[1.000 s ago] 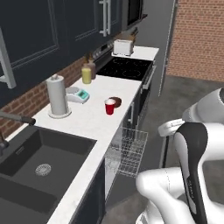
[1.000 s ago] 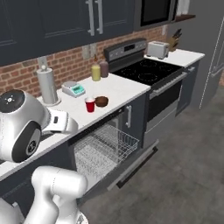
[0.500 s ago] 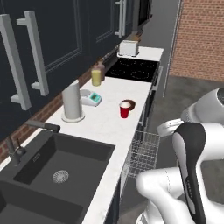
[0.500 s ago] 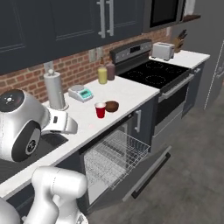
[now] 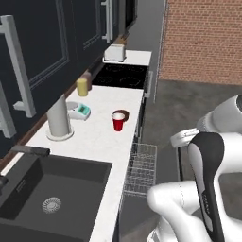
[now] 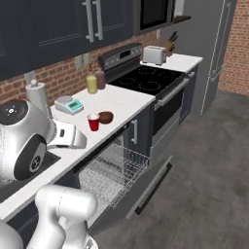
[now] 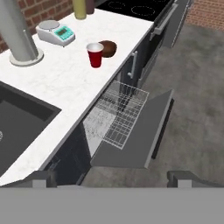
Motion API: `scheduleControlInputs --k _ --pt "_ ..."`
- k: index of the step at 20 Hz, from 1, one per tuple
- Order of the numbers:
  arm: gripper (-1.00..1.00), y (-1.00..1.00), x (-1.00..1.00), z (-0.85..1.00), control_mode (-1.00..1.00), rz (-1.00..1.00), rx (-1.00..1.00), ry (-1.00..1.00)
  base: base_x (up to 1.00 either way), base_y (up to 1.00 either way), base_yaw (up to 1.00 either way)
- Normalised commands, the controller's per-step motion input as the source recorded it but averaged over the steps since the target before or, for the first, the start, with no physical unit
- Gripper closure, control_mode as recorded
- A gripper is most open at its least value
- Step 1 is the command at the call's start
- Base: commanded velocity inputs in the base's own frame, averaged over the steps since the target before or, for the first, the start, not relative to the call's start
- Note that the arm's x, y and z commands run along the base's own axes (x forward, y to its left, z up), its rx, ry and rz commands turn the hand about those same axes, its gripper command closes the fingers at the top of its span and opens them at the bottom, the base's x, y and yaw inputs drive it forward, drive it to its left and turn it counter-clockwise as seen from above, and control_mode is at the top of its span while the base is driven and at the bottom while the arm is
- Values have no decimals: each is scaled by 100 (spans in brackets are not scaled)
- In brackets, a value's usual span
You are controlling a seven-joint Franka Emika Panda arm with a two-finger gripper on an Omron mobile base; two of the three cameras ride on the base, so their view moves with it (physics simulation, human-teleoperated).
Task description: Pick up the cup and bowl from the counter, place them in the dishwasher, and close the dishwasher door.
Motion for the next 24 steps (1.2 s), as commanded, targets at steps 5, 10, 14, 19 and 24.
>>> scheduleControlInputs --k 5,10,14,19,24 --pt "-100 0 0 0 100 0 0 0 62 0 -25" --pt "-100 0 0 0 100 0 0 0 62 14 -9" --pt "-100 0 0 0 100 0 0 0 11 13 0" --pt "-100 4 31 -4 -100 2 1 4 6 9 0" --pt "-100 17 92 -20 -100 6 4 8 0 0 0"
